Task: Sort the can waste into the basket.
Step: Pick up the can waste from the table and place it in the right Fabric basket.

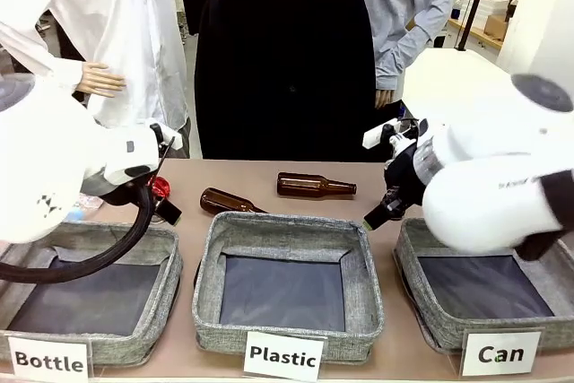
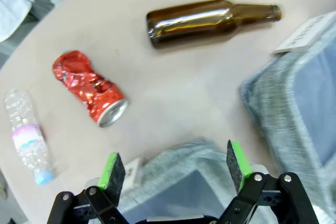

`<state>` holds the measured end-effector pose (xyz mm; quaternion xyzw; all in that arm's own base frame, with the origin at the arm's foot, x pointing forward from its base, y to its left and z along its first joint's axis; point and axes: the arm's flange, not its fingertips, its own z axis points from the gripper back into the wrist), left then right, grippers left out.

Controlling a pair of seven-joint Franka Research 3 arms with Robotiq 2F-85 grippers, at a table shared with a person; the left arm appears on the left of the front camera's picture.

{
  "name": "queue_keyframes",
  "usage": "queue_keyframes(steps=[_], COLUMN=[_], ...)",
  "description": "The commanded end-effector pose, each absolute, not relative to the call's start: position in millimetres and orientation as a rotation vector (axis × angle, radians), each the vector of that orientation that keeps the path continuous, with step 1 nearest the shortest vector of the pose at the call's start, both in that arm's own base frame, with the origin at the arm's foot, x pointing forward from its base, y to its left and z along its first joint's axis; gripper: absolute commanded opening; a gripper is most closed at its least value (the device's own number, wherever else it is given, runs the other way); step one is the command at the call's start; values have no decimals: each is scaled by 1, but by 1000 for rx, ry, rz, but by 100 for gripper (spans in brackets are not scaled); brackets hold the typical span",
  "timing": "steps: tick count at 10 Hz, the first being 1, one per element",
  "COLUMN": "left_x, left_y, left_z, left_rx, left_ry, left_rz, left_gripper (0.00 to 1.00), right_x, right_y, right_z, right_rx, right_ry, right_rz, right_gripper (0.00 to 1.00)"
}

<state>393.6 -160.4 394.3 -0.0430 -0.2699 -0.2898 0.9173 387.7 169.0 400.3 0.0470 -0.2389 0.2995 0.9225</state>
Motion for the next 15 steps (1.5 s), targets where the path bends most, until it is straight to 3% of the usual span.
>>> queue_keyframes(steps=[1,3,4,6,8,12,13,14,15], left_x=[354,312,294,281,275,278,284,292,284], left_y=[-131,-78,-42,53,130,195,197,190,232], left_z=[461,509,520,503,455,377,375,375,370], left_rx=[-249,-568,-663,-876,-1090,-1255,-1204,-1113,-1224], left_ry=[-528,-476,-518,-671,-712,-671,-653,-629,-627], left_rz=[-551,-634,-622,-457,-166,368,424,537,395], left_gripper=[100,100,100,100,100,100,100,100,100], right_x=[371,345,332,313,301,283,281,297,297], right_y=[140,92,58,-33,-106,-188,-194,-221,-221], right_z=[471,508,516,499,456,386,376,409,409], right_rx=[259,462,542,731,913,1114,1118,1076,1076], right_ry=[-420,-360,-397,-525,-579,-650,-660,-619,-619], right_rz=[562,532,499,320,123,-236,-306,-233,-233], right_gripper=[100,100,100,100,100,100,100,100,100])
